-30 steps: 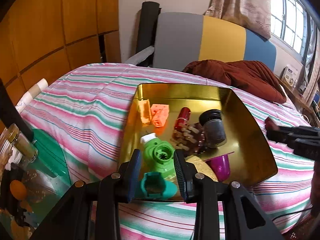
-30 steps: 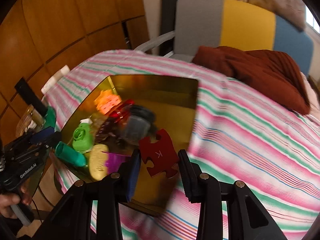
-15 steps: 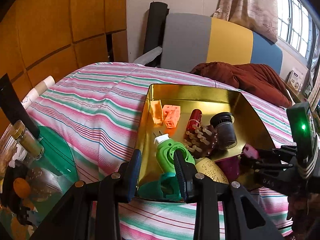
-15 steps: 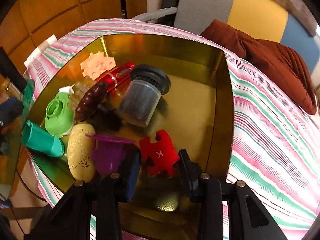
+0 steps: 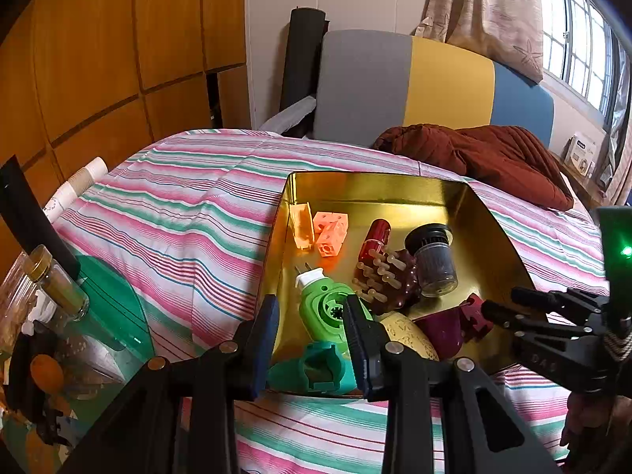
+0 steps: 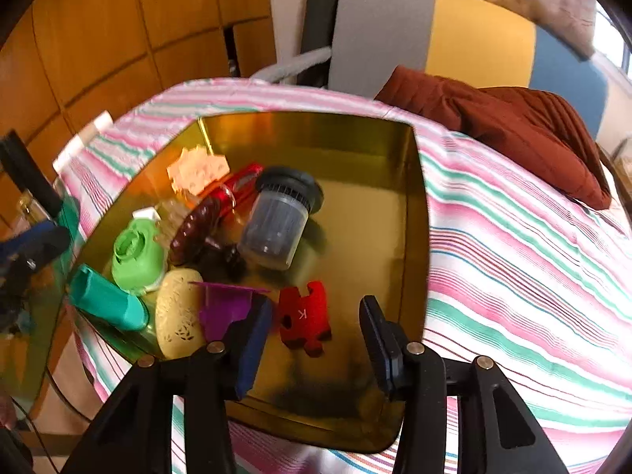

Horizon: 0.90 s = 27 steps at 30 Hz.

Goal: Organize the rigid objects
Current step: 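Lower the red puzzle piece into the tray and open the right gripper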

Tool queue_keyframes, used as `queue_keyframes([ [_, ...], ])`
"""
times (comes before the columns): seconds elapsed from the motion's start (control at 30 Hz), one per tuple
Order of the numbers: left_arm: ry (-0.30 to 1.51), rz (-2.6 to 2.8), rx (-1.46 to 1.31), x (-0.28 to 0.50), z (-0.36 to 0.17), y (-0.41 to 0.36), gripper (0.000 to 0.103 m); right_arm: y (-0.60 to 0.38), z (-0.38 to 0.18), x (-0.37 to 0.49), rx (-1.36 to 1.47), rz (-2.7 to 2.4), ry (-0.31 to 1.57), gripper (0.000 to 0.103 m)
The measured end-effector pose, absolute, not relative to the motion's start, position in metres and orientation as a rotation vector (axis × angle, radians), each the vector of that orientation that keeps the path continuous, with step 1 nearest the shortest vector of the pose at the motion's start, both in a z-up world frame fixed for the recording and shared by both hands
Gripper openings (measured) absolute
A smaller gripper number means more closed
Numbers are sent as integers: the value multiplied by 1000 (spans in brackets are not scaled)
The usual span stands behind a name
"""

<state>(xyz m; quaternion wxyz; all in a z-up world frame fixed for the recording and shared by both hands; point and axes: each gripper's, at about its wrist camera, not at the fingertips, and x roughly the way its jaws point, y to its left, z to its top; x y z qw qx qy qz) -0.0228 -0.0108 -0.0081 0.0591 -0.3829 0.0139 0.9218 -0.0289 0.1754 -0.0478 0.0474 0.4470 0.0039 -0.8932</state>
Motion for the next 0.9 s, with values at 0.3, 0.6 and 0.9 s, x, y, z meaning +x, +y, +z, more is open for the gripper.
queue_keyframes([
  [0.3,68,2811,-1165,-17,-5,-2,40,178,-31,-9,1215,-2849,-48,60],
  [0.6,74,2869,-1139,-9,-1,4,52,177,-25,0,1168,-2896,-75,71],
  [0.9,83,2921,-1192,-8,-4,6,78,171,-21,5,1143,-2892,-61,71],
])
